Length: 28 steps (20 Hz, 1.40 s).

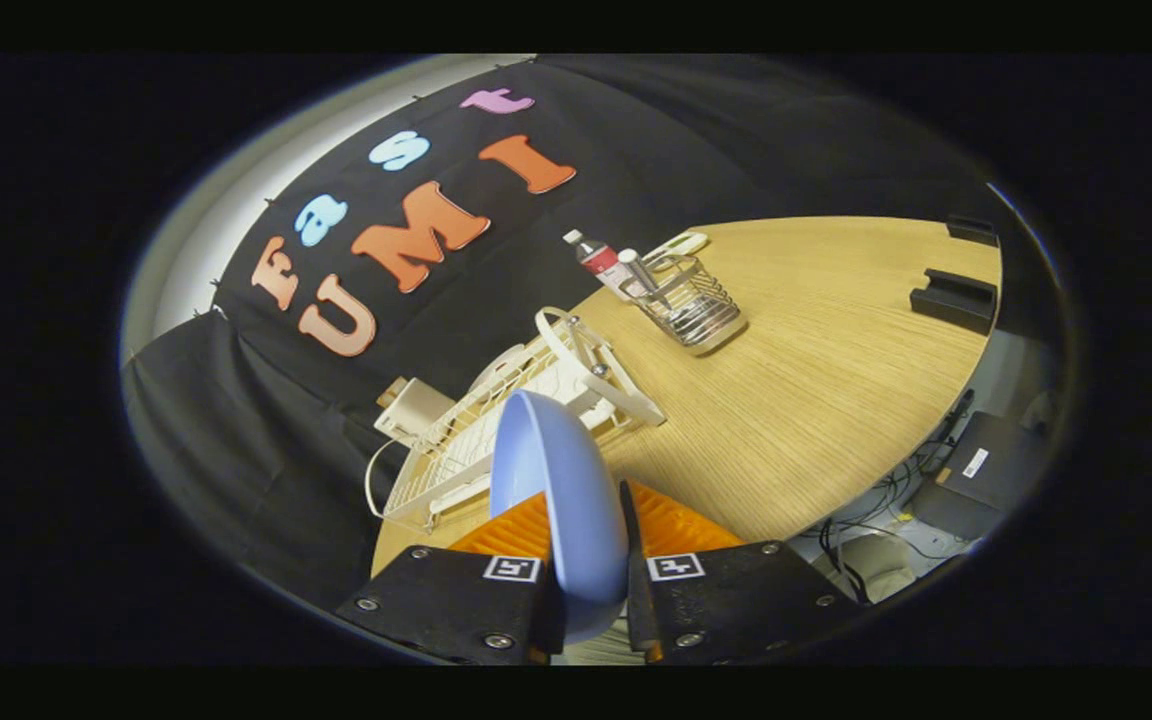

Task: Take the plate from the dish rack, then take the spoon from the basket and place it into the plate.

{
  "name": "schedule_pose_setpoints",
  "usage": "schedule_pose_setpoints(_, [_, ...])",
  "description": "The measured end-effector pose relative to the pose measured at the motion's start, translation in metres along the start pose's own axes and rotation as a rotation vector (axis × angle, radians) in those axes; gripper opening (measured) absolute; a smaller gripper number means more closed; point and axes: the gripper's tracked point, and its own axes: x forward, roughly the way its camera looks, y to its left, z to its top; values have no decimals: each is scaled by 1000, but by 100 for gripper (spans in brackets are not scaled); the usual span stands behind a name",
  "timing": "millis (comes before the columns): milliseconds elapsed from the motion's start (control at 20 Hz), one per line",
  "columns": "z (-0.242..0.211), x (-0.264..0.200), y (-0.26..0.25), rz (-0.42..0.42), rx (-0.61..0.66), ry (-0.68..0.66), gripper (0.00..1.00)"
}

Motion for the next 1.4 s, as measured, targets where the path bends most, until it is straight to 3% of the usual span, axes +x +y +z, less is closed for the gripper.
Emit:
schedule_pose_setpoints(350, [-17,14,-17,-40,73,46,26])
schedule_pose_setpoints(500, [-19,17,-26,-84,42,54,30])
schedule_pose_setpoints(600, [-16,17,-30,-98,50,47,39])
schedule_pose_setpoints(650, [-12,17,-34,-108,44,42,50])
schedule_pose_setpoints(750, [-3,15,-42,-129,20,22,62])
schedule_pose_setpoints(900, [13,14,-49,-148,-17,-1,72])
schedule_pose_setpoints(1150, [63,6,-60,-232,-212,-128,98])
schedule_pose_setpoints(1400, [110,6,-47,-294,-431,-267,98])
